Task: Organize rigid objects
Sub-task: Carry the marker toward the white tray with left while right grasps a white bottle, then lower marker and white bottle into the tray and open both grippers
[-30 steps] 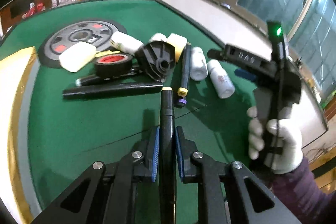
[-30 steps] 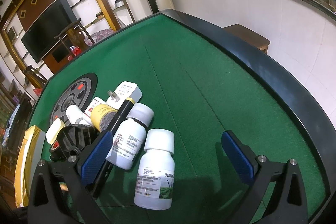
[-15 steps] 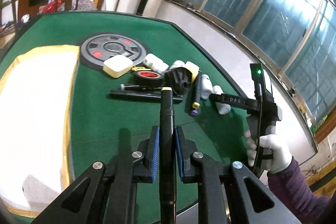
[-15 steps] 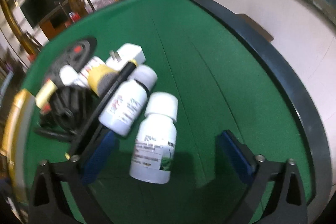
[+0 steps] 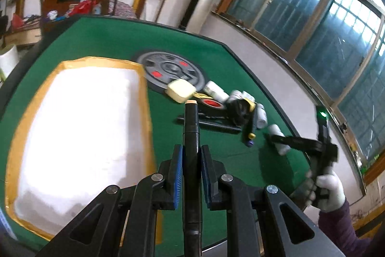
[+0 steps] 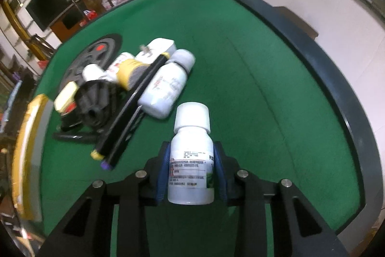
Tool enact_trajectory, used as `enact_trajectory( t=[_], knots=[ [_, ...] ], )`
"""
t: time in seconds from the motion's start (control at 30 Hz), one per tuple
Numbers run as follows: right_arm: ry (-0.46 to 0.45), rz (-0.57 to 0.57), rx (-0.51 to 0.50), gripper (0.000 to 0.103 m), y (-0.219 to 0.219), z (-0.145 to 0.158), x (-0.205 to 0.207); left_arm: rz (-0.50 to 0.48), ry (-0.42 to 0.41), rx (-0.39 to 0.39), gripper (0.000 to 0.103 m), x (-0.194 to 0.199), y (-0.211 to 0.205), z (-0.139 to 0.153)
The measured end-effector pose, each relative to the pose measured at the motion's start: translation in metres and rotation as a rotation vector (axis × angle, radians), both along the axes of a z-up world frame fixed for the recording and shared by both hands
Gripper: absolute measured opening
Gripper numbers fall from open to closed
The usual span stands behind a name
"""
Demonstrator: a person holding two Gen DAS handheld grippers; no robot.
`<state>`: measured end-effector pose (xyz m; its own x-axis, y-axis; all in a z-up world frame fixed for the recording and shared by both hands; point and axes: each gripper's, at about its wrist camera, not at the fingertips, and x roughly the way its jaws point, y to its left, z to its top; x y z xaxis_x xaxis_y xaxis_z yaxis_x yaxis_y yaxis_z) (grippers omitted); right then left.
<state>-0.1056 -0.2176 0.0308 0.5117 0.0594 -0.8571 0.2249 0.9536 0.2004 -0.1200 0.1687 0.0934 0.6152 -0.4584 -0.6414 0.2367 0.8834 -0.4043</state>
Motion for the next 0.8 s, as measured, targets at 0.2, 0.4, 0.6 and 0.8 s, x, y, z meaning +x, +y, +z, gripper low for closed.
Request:
enact_trajectory(
  t=[0.2, 0.4, 0.6, 0.8],
  knots=[
    [-0.073, 0.126, 0.122, 0.034, 0.039, 0.031, -0.005, 0.076, 0.027, -0.005, 0.014, 0.020, 0.029, -0.002],
    [-0.062, 0.305, 0.229, 0.034, 0.113, 0.045, 0.022, 0.106, 0.065, 0.033, 0.014, 0.054, 0.039, -0.011],
    [-0.032, 0.433, 0.261, 0.034, 0.205, 0.047, 0.058, 0.141, 0.124, 0.030, 0.014, 0.103, 0.050, -0.028],
    [-0.010, 0.474, 0.232, 0.034, 0.273, 0.045, 0.096, 0.179, 0.185, -0.011, 0.014, 0.131, 0.062, -0.052]
  ],
)
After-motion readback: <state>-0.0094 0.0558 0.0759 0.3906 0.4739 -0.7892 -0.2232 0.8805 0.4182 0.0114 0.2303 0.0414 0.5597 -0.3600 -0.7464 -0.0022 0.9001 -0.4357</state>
